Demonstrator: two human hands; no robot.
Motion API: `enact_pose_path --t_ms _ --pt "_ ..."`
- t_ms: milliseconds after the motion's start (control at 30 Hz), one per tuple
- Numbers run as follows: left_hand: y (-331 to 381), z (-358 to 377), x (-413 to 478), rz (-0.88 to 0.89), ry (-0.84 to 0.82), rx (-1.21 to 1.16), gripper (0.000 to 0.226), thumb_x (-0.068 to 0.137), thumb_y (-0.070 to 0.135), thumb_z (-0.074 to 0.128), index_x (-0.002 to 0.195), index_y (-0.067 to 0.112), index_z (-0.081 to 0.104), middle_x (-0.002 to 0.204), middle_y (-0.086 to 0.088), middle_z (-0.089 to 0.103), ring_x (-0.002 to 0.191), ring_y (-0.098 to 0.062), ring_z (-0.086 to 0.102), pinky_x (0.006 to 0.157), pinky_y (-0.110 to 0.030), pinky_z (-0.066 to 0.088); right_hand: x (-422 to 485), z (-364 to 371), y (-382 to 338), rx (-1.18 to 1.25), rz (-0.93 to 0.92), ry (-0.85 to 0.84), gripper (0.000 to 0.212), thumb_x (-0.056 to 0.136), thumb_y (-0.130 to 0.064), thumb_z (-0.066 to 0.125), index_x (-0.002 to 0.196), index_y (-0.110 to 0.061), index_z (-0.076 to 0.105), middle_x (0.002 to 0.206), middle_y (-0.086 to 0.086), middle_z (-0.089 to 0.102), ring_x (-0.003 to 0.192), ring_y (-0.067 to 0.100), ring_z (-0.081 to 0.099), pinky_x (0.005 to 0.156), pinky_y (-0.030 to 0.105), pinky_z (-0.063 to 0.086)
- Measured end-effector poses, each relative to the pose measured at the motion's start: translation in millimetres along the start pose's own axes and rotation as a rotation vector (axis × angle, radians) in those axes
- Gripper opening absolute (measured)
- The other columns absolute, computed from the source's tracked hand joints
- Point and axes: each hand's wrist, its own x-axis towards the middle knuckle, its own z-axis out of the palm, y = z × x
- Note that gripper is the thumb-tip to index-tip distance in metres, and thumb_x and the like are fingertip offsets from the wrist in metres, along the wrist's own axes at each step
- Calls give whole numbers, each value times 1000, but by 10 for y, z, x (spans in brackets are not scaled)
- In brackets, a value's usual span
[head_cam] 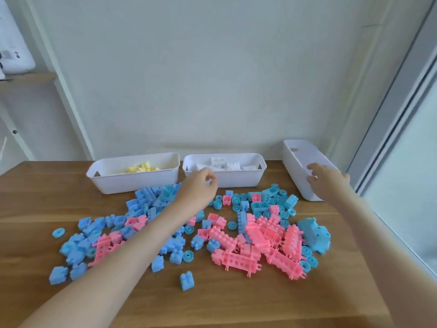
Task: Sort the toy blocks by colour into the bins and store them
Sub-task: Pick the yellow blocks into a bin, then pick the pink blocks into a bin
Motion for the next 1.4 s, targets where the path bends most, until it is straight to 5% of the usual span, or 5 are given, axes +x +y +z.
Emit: enact_pose_path --t_ms 367,600,967,1200,1400 --pt "541 470 77 137 21 -37 23 97 27 45 104 14 62 119 -3 54 93 -12 58 78 -23 40 136 42 313 38 -46 -50 17 89 -5 35 73 -10 41 73 6 47 71 26 47 53 27 28" --pt "796 658 24 237 -57 129 22 97 26 41 107 16 57 118 0 48 93 -16 57 82 -31 46 16 48 425 266 -31 129 18 93 -12 41 86 -2 54 76 15 59 68 27 49 61 32 37" --pt "1396 1239 147 288 -365 -87 58 91 34 59 142 20 38 137 -8 51 125 -21 49 98 -32 42 -63 -370 316 410 69 -35 23 84 -11 48 62 -3 48 60 7 38 56 19 33 47 26 23" --pt "1620 1609 206 233 -292 -48 56 89 46 56 132 17 35 125 -10 50 109 -28 54 76 -31 39 -113 -386 384 578 92 -55 22 84 -11 50 66 1 54 68 12 38 65 21 33 53 28 24" --pt "1604 1602 244 348 -282 82 70 94 55 41 151 28 10 145 -5 39 121 -31 48 86 -33 38 -129 -378 497 750 86 -31 23 84 -11 53 62 -3 54 64 12 32 59 20 27 54 28 21"
